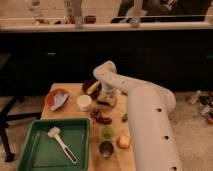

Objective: Wipe table surface with eraser

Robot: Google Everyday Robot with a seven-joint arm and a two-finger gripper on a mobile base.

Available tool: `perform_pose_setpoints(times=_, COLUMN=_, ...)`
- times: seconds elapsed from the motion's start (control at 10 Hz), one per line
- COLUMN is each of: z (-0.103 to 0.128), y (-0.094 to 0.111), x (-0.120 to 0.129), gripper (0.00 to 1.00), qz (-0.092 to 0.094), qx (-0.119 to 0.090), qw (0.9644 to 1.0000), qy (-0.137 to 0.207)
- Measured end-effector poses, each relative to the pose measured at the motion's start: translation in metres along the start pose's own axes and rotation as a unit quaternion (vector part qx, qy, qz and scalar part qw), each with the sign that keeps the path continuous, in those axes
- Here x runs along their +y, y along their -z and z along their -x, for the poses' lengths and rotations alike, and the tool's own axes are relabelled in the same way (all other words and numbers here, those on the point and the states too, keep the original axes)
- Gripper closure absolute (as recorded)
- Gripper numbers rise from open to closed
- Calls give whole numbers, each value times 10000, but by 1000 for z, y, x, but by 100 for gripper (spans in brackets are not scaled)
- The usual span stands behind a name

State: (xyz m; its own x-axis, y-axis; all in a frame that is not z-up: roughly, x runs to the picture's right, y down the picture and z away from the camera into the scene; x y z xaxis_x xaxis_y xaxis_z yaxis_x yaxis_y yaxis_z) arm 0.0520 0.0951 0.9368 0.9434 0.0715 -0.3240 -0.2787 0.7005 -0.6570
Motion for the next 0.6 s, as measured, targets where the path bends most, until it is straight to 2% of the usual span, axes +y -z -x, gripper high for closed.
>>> perform_pose_setpoints(times=0.2, z=-16, y=1, x=17, gripper=100, qz=17, qx=-7, qw=10000, qy=43)
perform_pose_setpoints(times=0.6, z=-58, y=-12, x=10, gripper=100, qz=154, qx=25, qw=9997, qy=-185)
